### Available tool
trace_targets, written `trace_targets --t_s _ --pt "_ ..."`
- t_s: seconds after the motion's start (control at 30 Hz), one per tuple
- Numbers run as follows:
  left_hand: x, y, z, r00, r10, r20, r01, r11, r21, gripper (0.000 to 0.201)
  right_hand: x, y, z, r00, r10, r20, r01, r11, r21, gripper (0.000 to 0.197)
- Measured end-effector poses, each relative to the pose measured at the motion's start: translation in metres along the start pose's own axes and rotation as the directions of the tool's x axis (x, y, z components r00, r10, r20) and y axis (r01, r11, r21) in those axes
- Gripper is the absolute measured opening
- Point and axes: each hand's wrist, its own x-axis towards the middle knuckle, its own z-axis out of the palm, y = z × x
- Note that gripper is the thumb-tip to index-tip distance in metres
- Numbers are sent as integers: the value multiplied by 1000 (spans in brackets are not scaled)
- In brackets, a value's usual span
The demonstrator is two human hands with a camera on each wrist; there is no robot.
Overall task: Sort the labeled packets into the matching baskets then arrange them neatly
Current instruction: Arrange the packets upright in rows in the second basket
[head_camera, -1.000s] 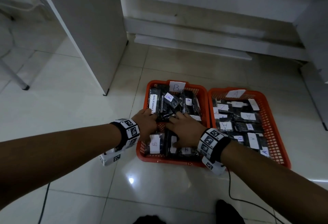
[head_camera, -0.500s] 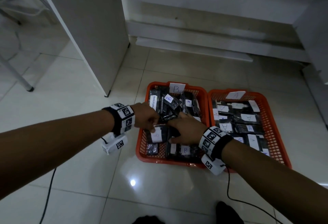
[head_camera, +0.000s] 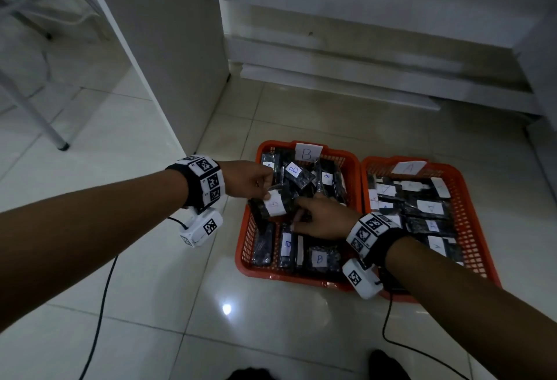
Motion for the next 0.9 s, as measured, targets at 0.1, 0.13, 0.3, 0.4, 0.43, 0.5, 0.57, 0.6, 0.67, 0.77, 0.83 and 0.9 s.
trace_targets --t_s 0.1,0.13,0.3,0.4,0.43,0.5,0.57,0.6,0.67,0.77,0.83,0.9 --pt "3 -2 -1 999 14 -39 -15 1000 -14 15 5 1 3 995 52 -87 -19 941 338 31" --pt "6 -2 1 998 17 -68 -20 999 -36 15 6 3 3 988 77 -131 -13 901 434 28" --pt "18 -3 7 949 -53 -312 -14 978 -208 23 5 13 -12 969 126 -213 33 787 617 18" --pt "19 1 -2 921 -86 -380 -10 970 -243 18 -1 18 -20 976 40 -213 11 972 234 26" --pt "20 2 -4 909 -91 -407 -21 965 -263 16 -3 17 -19 983 -36 -182 45 998 46 31" --pt "19 0 -5 894 -99 -437 -34 958 -286 16 -6 8 -8 987 -139 -81 111 955 -276 47" --pt "19 -2 -2 895 -108 -433 -26 956 -292 17 -4 -2 9 989 -148 25 146 910 -387 72" --pt "19 -4 0 900 -110 -422 -21 955 -294 17 -3 -8 18 989 -135 65 150 903 -403 86" --pt "19 -7 5 908 -105 -405 -15 959 -283 15 1 -17 33 988 -117 96 149 853 -500 105" --pt "18 -11 10 909 -99 -405 -13 964 -265 14 6 -25 43 994 -82 73 110 761 -639 102" --pt "16 -12 9 906 -98 -411 -15 964 -265 13 7 -28 42 996 -53 66 83 762 -643 101" --pt "15 -11 8 902 -103 -419 -19 961 -276 13 9 -27 34 997 -37 65 67 823 -564 86"
